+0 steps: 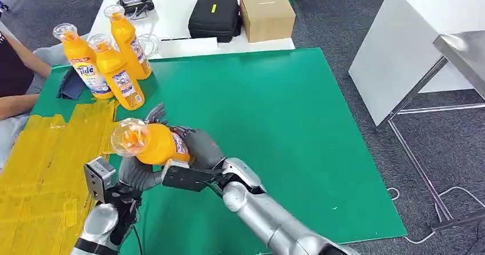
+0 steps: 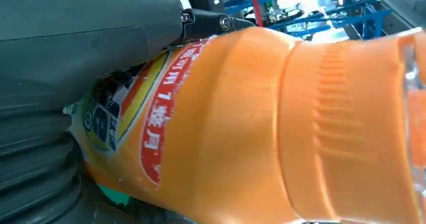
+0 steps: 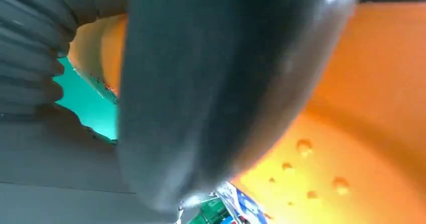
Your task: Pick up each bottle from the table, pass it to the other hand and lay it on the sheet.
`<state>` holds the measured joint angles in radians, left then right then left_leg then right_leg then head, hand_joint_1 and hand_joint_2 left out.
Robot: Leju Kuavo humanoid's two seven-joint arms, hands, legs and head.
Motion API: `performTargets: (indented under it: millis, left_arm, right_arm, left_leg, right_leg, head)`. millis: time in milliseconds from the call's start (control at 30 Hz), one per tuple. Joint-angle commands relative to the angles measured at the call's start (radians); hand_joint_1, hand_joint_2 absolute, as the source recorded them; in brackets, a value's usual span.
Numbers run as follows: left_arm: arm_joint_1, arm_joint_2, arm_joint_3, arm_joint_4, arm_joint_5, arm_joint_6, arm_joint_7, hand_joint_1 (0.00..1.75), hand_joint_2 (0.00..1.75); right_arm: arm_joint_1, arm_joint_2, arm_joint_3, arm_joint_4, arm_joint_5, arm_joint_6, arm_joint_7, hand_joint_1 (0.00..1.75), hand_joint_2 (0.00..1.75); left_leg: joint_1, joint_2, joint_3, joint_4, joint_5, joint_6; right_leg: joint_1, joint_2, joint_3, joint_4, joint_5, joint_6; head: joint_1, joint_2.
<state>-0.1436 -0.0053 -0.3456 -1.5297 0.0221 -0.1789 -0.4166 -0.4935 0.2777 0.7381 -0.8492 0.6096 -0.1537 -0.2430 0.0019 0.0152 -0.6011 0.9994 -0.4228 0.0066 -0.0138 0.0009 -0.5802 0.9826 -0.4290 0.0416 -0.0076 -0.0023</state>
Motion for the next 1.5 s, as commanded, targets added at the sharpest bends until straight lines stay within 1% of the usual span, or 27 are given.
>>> performTargets:
  millis: [33, 67, 100, 133, 167, 467, 500, 533, 567, 600, 800, 833, 900, 933, 967, 1000, 1067, 1167, 1233, 1267, 1300, 1333, 1367, 1400, 1433, 1467, 1500]
  left_arm:
    - [-0.082, -0.033, -0.109, -0.022, 0.005, -0.039, -0.024, 0.00, 1.75]
    - [-0.082, -0.033, -0.109, -0.022, 0.005, -0.039, -0.024, 0.00, 1.75]
    - [-0.082, -0.033, -0.109, -0.022, 0.005, -0.039, -0.024, 0.00, 1.75]
    - [-0.082, -0.033, -0.109, -0.022, 0.005, -0.039, -0.024, 0.00, 1.75]
    - [-0.082, -0.033, -0.109, -0.022, 0.005, -0.039, -0.024, 0.00, 1.75]
    - [-0.079, -0.043, -0.090, -0.016, 0.029, -0.039, -0.015, 0.00, 1.75]
    - [-0.075, -0.048, -0.083, -0.019, 0.042, -0.039, -0.018, 0.00, 1.75]
    - [-0.072, -0.050, -0.078, -0.022, 0.050, -0.039, -0.020, 0.00, 1.75]
    - [-0.072, -0.050, -0.077, -0.024, 0.051, -0.040, -0.020, 1.05, 1.75]
    - [-0.071, -0.051, -0.077, -0.024, 0.052, -0.040, -0.020, 1.75, 1.75]
    - [-0.068, -0.053, -0.071, -0.026, 0.060, -0.040, -0.021, 1.75, 1.75]
    - [-0.067, -0.053, -0.070, -0.026, 0.061, -0.040, -0.021, 1.75, 1.75]
    - [-0.067, -0.052, -0.068, -0.025, 0.062, -0.040, -0.021, 1.75, 1.75]
    - [-0.068, -0.053, -0.067, -0.024, 0.063, -0.040, -0.021, 1.75, 1.75]
    - [-0.068, -0.053, -0.066, -0.024, 0.065, -0.040, -0.021, 1.75, 1.75]
    - [-0.068, -0.053, -0.065, -0.025, 0.065, -0.040, -0.021, 1.75, 1.75]
    - [-0.066, -0.053, -0.064, -0.027, 0.067, -0.039, -0.021, 1.75, 1.75]
    - [-0.065, -0.053, -0.061, -0.029, 0.069, -0.037, -0.021, 1.75, 1.75]
    - [-0.064, -0.054, -0.057, -0.031, 0.072, -0.032, -0.020, 1.75, 1.75]
    - [-0.063, -0.053, -0.056, -0.032, 0.073, -0.031, -0.020, 1.75, 1.75]
    - [-0.062, -0.052, -0.054, -0.033, 0.074, -0.029, -0.021, 1.75, 1.75]
    - [-0.060, -0.051, -0.052, -0.035, 0.075, -0.026, -0.020, 1.75, 1.75]
    - [-0.056, -0.051, -0.048, -0.037, 0.083, -0.023, -0.020, 1.75, 1.75]
    - [-0.056, -0.051, -0.048, -0.037, 0.083, -0.023, -0.020, 1.75, 1.75]
    - [-0.054, -0.048, -0.045, -0.040, 0.096, -0.026, -0.020, 1.75, 1.75]
    - [-0.054, -0.047, -0.045, -0.041, 0.099, -0.027, -0.020, 1.75, 1.75]
    - [-0.052, -0.044, -0.044, -0.044, 0.101, -0.027, -0.020, 1.75, 1.75]
  right_arm:
    - [-0.010, -0.004, 0.052, 0.221, 0.027, -0.002, 0.061, 1.75, 1.75]
    - [-0.010, -0.004, 0.052, 0.221, 0.027, -0.002, 0.061, 1.75, 1.75]
    - [-0.010, -0.004, 0.052, 0.221, 0.027, -0.002, 0.061, 1.75, 1.75]
    - [-0.010, -0.004, 0.052, 0.221, 0.027, -0.002, 0.061, 1.75, 1.75]
    - [-0.010, -0.004, 0.052, 0.221, 0.027, -0.002, 0.061, 1.75, 1.75]
    - [-0.009, -0.001, 0.047, 0.260, 0.040, 0.000, 0.072, 1.75, 1.75]
    - [-0.010, 0.000, 0.047, 0.263, 0.042, -0.001, 0.072, 1.75, 1.75]
    - [-0.010, 0.001, 0.047, 0.266, 0.043, -0.002, 0.072, 1.75, 1.75]
    - [-0.010, 0.001, 0.045, 0.267, 0.042, -0.002, 0.073, 1.75, 1.75]
    - [-0.011, 0.002, 0.045, 0.267, 0.042, -0.001, 0.073, 1.75, 1.75]
    - [-0.013, 0.002, 0.042, 0.270, 0.043, 0.002, 0.071, 1.75, 1.75]
    - [-0.012, 0.003, 0.040, 0.269, 0.042, 0.000, 0.070, 1.75, 1.75]
    - [-0.011, 0.003, 0.039, 0.269, 0.043, -0.001, 0.069, 1.75, 1.75]
    - [-0.011, 0.003, 0.037, 0.269, 0.042, -0.002, 0.069, 1.75, 1.75]
    - [-0.009, 0.004, 0.034, 0.267, 0.041, -0.006, 0.066, 1.75, 1.75]
    - [-0.008, 0.004, 0.032, 0.264, 0.040, -0.009, 0.064, 1.75, 1.75]
    - [-0.002, 0.004, 0.022, 0.255, 0.032, -0.020, 0.055, 1.75, 1.75]
    - [0.005, 0.002, 0.013, 0.237, 0.026, -0.033, 0.045, 1.75, 1.75]
    - [0.019, -0.001, -0.003, 0.207, 0.013, -0.055, 0.023, 1.75, 1.75]
    - [0.025, -0.002, -0.009, 0.193, 0.009, -0.063, 0.014, 1.41, 1.75]
    - [0.034, -0.004, -0.016, 0.173, 0.004, -0.075, 0.007, 0.30, 1.75]
    - [0.044, -0.007, -0.024, 0.152, -0.002, -0.088, -0.004, 0.00, 1.75]
    - [0.060, -0.013, -0.035, 0.114, -0.015, -0.103, -0.026, 0.00, 1.75]
    - [0.060, -0.013, -0.035, 0.114, -0.015, -0.103, -0.026, 0.00, 1.75]
    - [0.079, -0.022, -0.049, 0.065, -0.033, -0.112, -0.044, 0.00, 1.75]
    - [0.087, -0.026, -0.052, 0.045, -0.040, -0.118, -0.056, 0.00, 1.75]
    - [0.091, -0.033, -0.050, 0.026, -0.037, -0.114, -0.054, 0.00, 1.75]
  left_leg:
    - [0.002, -0.009, 0.003, 0.000, 0.000, 0.000]
    - [0.003, -0.009, 0.003, 0.000, 0.000, 0.000]
    - [0.002, -0.006, 0.002, 0.000, 0.000, 0.000]
    - [0.002, -0.007, 0.003, 0.000, -0.001, 0.000]
    - [0.001, -0.005, 0.002, 0.000, 0.000, 0.000]
    - [0.003, -0.007, 0.005, 0.001, -0.001, 0.000]
    - [0.002, -0.004, 0.002, 0.000, 0.000, 0.000]
    - [0.003, -0.007, 0.005, 0.001, -0.001, 0.000]
    - [0.004, -0.007, 0.006, 0.001, -0.002, 0.000]
    - [0.002, -0.005, 0.003, 0.000, 0.000, 0.000]
    - [0.003, -0.005, 0.003, 0.001, -0.001, 0.000]
    - [0.002, -0.002, 0.001, 0.000, 0.000, 0.000]
    - [0.003, -0.004, 0.003, 0.001, -0.001, 0.000]
    - [0.001, -0.001, 0.001, 0.000, 0.000, 0.000]
    - [0.002, -0.003, 0.003, 0.000, 0.000, 0.000]
    - [0.001, -0.001, 0.001, 0.000, 0.000, 0.000]
    - [0.003, -0.004, 0.003, 0.000, 0.000, 0.000]
    - [0.002, -0.001, 0.001, 0.000, 0.000, 0.000]
    - [0.003, -0.004, 0.003, 0.001, -0.001, 0.000]
    - [0.002, -0.002, 0.002, 0.000, 0.000, 0.000]
    - [0.003, -0.004, 0.003, 0.001, -0.001, 0.000]
    - [0.002, -0.001, 0.002, 0.000, 0.000, 0.000]
    - [0.003, -0.004, 0.003, 0.001, -0.001, 0.000]
    - [0.002, -0.001, 0.001, 0.000, 0.000, 0.000]
    - [0.002, -0.003, 0.002, 0.001, -0.001, 0.000]
    - [0.002, 0.000, 0.001, 0.001, 0.000, 0.000]
    - [0.003, -0.003, 0.002, 0.001, -0.001, 0.000]
  right_leg:
    - [0.002, -0.008, 0.006, -0.002, -0.002, -0.002]
    - [0.003, -0.008, 0.007, -0.002, -0.001, -0.003]
    - [0.002, -0.007, 0.005, -0.002, -0.001, -0.002]
    - [0.002, -0.008, 0.007, -0.002, -0.001, -0.003]
    - [0.001, -0.007, 0.004, -0.001, -0.001, -0.002]
    - [0.003, -0.008, 0.009, -0.003, -0.002, -0.004]
    - [0.002, -0.005, 0.004, -0.002, -0.001, -0.003]
    - [0.003, -0.008, 0.008, -0.002, -0.002, -0.004]
    - [0.004, -0.007, 0.010, -0.003, -0.002, -0.004]
    - [0.002, -0.004, 0.005, -0.002, -0.001, -0.003]
    - [0.003, -0.005, 0.006, -0.002, -0.002, -0.003]
    - [0.002, -0.003, 0.003, -0.002, 0.000, -0.002]
    - [0.003, -0.005, 0.005, -0.002, -0.001, -0.003]
    - [0.001, -0.002, 0.002, -0.001, 0.000, -0.002]
    - [0.002, -0.004, 0.005, -0.002, -0.001, -0.003]
    - [0.001, -0.002, 0.002, -0.002, 0.000, -0.002]
    - [0.003, -0.005, 0.005, -0.002, -0.001, -0.003]
    - [0.002, -0.003, 0.003, -0.002, 0.000, -0.003]
    - [0.003, -0.006, 0.006, -0.002, -0.002, -0.003]
    - [0.002, -0.004, 0.003, -0.002, -0.001, -0.003]
    - [0.003, -0.005, 0.005, -0.002, -0.001, -0.003]
    - [0.002, -0.003, 0.003, -0.002, -0.001, -0.003]
    - [0.003, -0.005, 0.005, -0.002, -0.002, -0.003]
    - [0.002, -0.003, 0.002, -0.001, -0.001, -0.003]
    - [0.003, -0.005, 0.004, -0.001, -0.001, -0.003]
    - [0.002, -0.003, 0.002, -0.001, 0.000, -0.003]
    - [0.003, -0.005, 0.004, -0.001, -0.001, -0.003]
  head:
    - [0.000, 0.000]
    - [0.000, 0.000]
    - [0.000, 0.000]
    - [0.000, 0.000]
    - [0.000, 0.000]
    - [0.000, 0.000]
    - [0.000, 0.000]
    - [0.000, 0.000]
    - [0.000, 0.000]
    - [0.000, 0.000]
    - [0.000, 0.000]
    - [-0.001, 0.000]
    - [0.000, 0.000]
    - [0.000, 0.000]
    - [0.000, 0.000]
    - [0.000, 0.000]
    - [0.000, 0.000]
    - [0.000, 0.000]
    - [0.000, 0.000]
    - [0.000, 0.000]
    - [0.000, 0.000]
    - [0.000, 0.000]
    - [0.000, 0.000]
    - [0.000, 0.000]
    - [0.000, 0.000]
    - [0.000, 0.000]
    - [0.000, 0.000]
